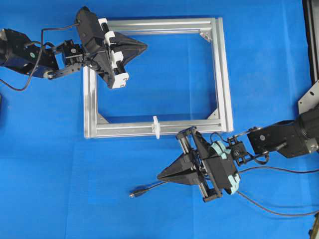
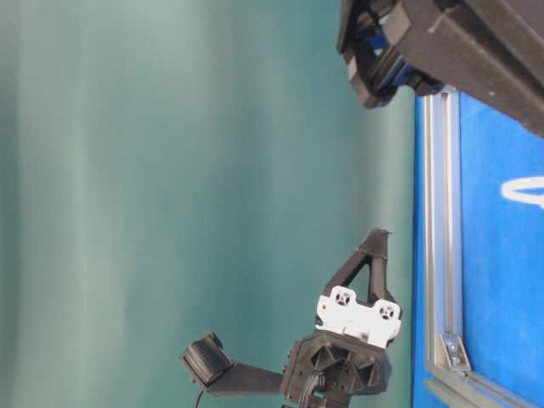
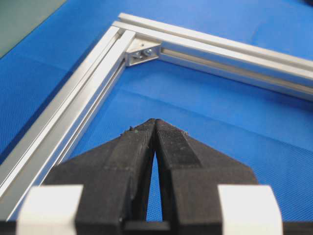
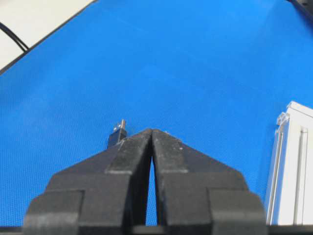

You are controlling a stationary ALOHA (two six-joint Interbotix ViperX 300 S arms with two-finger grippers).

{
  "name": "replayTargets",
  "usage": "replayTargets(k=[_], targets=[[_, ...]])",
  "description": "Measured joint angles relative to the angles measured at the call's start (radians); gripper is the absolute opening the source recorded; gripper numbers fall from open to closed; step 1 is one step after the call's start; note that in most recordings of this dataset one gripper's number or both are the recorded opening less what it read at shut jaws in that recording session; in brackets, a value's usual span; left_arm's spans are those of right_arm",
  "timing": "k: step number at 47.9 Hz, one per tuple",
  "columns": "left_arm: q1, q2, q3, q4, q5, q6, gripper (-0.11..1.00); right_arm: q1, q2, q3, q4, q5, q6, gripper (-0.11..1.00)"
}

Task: Insert the wire through the string loop located in the center.
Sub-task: 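Lower the right gripper over the black USB cable near its plug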

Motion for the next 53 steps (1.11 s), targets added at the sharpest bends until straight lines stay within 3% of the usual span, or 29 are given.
replayTargets(k=[14,29,35,47,49,53], targets=[[-0.003,-0.018,0.000,0.015,0.011,0.000,0.00,0.006,-0.031,-0.005,-0.002,0.006,0.012,-0.05],[-0.003,-0.018,0.000,0.015,0.011,0.000,0.00,0.015,-0.031,-0.012,-0.002,0.040,0.103,-0.02],[-0.003,-0.017,0.000,0.015,0.011,0.000,0.00,0.015,-0.031,-0.015,-0.002,0.055,0.107,0.18],[-0.003,-0.018,0.000,0.015,0.011,0.000,0.00,0.017,-0.031,-0.032,0.000,0.084,0.114,0.88],[-0.003,-0.018,0.000,0.015,0.011,0.000,0.00,0.017,-0.031,-0.035,0.002,0.091,0.114,0.93],[-0.003,-0.017,0.000,0.015,0.012,0.000,0.00,0.017,-0.031,-0.038,0.005,0.101,0.114,0.89]])
